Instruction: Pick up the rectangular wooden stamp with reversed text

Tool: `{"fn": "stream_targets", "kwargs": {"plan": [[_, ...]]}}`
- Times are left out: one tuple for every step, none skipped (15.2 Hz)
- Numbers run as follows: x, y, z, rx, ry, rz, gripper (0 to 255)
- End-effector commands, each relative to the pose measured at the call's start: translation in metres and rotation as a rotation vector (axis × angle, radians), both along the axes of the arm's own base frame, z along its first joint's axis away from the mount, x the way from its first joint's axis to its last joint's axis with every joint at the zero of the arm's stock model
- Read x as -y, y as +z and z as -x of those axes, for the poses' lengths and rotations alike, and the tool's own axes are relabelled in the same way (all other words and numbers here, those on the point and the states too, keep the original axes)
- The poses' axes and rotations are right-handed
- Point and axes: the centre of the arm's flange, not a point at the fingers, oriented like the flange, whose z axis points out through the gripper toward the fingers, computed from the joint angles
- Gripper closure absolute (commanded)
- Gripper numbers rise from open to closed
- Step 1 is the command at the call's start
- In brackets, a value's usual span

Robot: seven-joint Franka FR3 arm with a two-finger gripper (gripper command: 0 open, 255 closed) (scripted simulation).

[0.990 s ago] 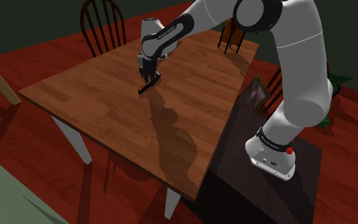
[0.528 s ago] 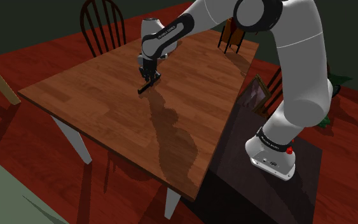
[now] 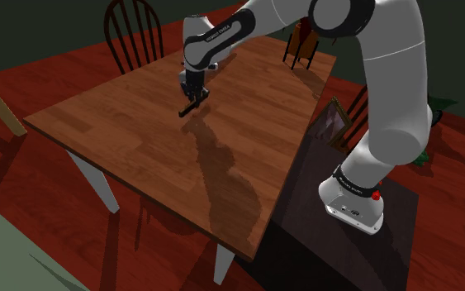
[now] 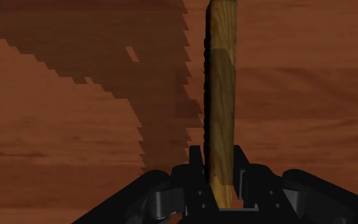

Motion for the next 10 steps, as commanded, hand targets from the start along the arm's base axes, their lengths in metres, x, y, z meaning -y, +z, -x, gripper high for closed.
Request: {"fn": "stream_targets", "kwargs": {"plan": [[0.0,0.011,0.001,0.0,0.0,0.0,255],[0.0,0.016,0.001,0.0,0.0,0.0,255],[0.0,0.022,0.001,0.0,0.0,0.0,255],[0.0,0.027,0.001,0.0,0.0,0.0,255],[0.0,0.032,0.001,0.0,0.0,0.0,255],[0.0,0.037,0.001,0.0,0.0,0.0,255],[0.0,0.043,0.001,0.0,0.0,0.0,255],[0.0,0.048,0.001,0.0,0.0,0.0,255],[0.0,0.049,0.001,0.0,0.0,0.0,255],[0.0,0.049,0.001,0.0,0.0,0.0,255]]}}
